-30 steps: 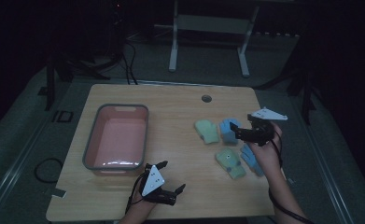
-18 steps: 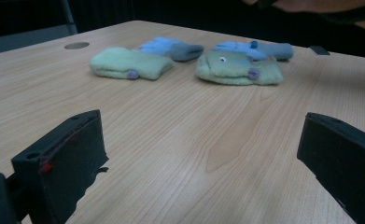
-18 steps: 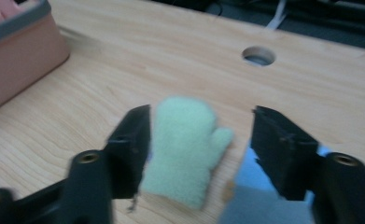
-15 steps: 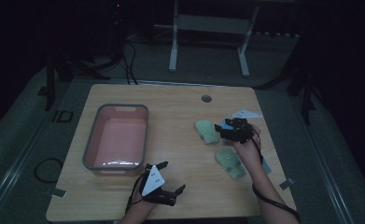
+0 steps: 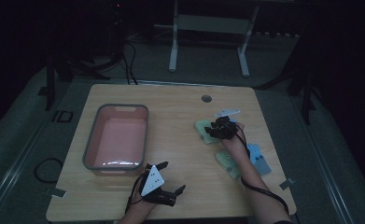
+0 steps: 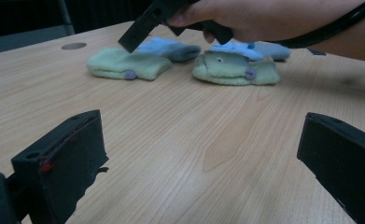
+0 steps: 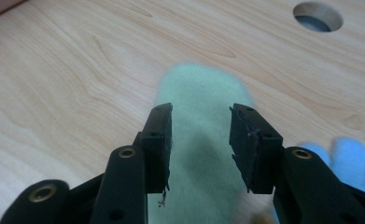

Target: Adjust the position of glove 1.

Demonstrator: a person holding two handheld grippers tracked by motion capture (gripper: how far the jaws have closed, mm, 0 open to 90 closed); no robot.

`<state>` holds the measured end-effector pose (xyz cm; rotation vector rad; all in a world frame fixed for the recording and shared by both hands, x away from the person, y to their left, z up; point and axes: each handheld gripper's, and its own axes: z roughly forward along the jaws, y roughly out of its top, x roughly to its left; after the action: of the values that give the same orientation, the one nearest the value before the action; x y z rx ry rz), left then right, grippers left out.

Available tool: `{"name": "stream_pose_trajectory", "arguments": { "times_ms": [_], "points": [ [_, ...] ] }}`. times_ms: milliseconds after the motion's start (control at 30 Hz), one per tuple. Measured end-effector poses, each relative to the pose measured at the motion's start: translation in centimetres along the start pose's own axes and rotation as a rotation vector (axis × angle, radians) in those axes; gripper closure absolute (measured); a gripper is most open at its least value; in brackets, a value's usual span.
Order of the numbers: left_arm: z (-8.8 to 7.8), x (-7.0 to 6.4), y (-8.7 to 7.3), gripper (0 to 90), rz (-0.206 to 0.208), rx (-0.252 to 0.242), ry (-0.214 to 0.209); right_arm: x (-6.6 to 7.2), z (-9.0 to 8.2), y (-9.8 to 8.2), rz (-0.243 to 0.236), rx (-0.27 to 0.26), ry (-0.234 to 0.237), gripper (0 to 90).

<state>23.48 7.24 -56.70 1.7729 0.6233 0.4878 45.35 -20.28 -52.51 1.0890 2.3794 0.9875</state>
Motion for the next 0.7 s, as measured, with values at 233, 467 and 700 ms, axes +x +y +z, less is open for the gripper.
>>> {"name": "stream_pose_trajectory", "arguments": {
  "times_ms": [233,467,700],
  "points": [
    [0.0,-0.1,0.0,1.2,0.006,0.001,-0.001,-0.3,2.4,-0.4,-0.024,0.054,0.005,60.7],
    [0.0,-0.1,0.0,1.2,0.004,-0.001,-0.003,0.2,2.6,-0.4,-0.002,0.051,-0.021,73.1],
    [0.0,-0.1,0.0,1.2,0.002,-0.005,-0.016,0.8,2.9,-0.1,0.087,0.053,-0.07,81.7]
  ]
}}
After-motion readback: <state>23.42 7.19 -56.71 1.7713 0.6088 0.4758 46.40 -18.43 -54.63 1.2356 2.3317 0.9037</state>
